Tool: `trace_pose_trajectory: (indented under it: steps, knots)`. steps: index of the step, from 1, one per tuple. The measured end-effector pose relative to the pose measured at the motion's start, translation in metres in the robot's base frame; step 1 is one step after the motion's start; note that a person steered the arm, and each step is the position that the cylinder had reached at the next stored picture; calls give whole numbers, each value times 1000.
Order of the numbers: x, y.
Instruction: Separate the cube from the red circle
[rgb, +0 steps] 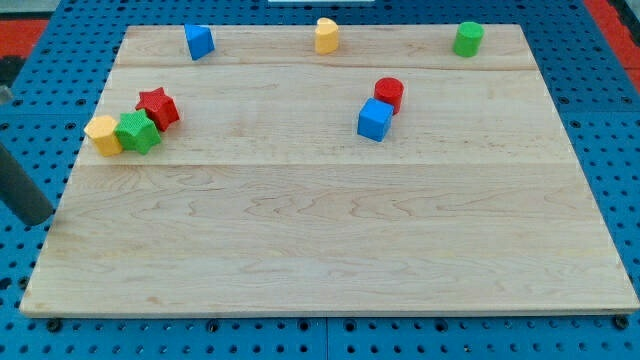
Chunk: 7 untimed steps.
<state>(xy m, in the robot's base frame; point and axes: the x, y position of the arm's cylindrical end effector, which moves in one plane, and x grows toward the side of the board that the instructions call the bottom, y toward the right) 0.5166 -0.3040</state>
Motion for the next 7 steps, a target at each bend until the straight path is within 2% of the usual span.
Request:
trace_pose_trajectory:
  steps: [1, 2, 4, 5, 6, 7]
  knots:
    - [0, 0]
    - [-12, 35]
    - [-110, 252]
    - [-138, 271]
    - [-144, 333]
    - [-144, 424]
